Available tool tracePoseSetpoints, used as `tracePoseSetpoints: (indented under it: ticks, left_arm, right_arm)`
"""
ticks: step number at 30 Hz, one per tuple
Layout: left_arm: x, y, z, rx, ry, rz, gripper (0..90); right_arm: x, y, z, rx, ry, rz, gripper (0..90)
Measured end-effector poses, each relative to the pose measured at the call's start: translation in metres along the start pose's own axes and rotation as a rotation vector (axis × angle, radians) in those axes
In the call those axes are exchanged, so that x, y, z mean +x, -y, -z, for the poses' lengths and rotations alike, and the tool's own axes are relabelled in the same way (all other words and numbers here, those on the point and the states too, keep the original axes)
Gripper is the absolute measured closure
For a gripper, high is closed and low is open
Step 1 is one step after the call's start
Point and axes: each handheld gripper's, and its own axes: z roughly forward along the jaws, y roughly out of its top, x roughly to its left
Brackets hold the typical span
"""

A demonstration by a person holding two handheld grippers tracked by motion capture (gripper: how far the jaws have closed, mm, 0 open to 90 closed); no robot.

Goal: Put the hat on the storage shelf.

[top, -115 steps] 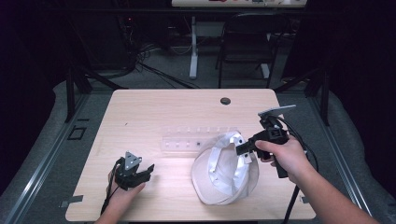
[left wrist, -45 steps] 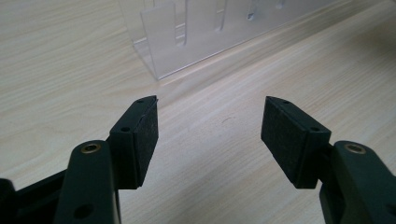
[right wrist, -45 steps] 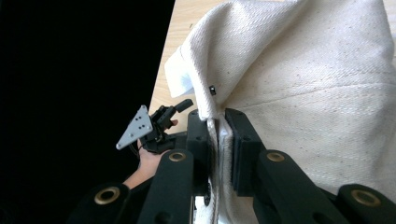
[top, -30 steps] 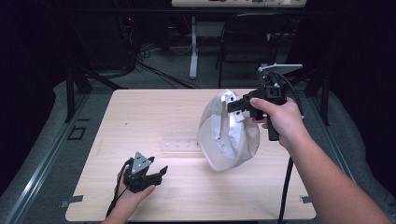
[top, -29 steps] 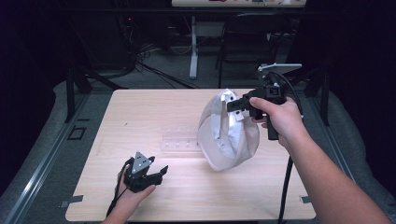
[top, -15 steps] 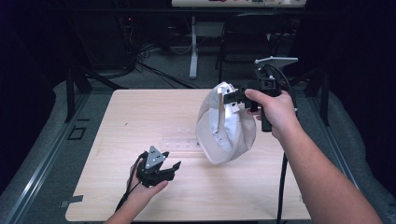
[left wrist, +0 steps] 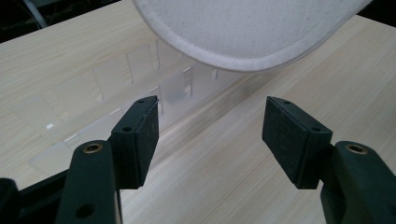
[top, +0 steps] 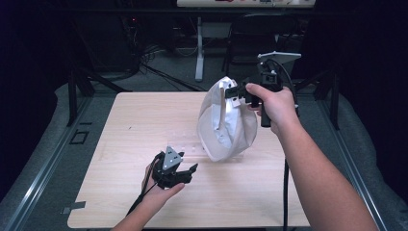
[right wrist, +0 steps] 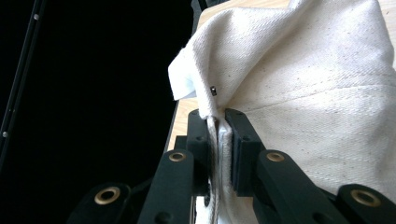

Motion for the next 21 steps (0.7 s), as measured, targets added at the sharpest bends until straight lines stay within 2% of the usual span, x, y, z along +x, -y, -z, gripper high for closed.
tracePoseSetpoints:
  ticks: [4,9,16,21]
  left_arm:
    - [-0.010,-0.011,-0.006,-0.007,0.022,-0.019,36.6]
    - [-0.023,-0.020,-0.016,-0.009,0.021,-0.052,36.6]
    - [-0.029,-0.027,-0.029,0.004,0.010,-0.069,39.8]
    - [-0.027,-0.028,-0.036,0.018,-0.009,-0.058,44.3]
  right_arm:
    - [0.000,-0.003,-0.005,-0.007,-0.003,-0.008,81.1]
    - [0.001,-0.006,-0.010,-0.015,0.001,-0.017,81.0]
    - [0.007,-0.010,-0.016,-0.026,0.002,-0.018,81.0]
    - [0.009,-0.010,-0.021,-0.022,0.002,-0.017,81.1]
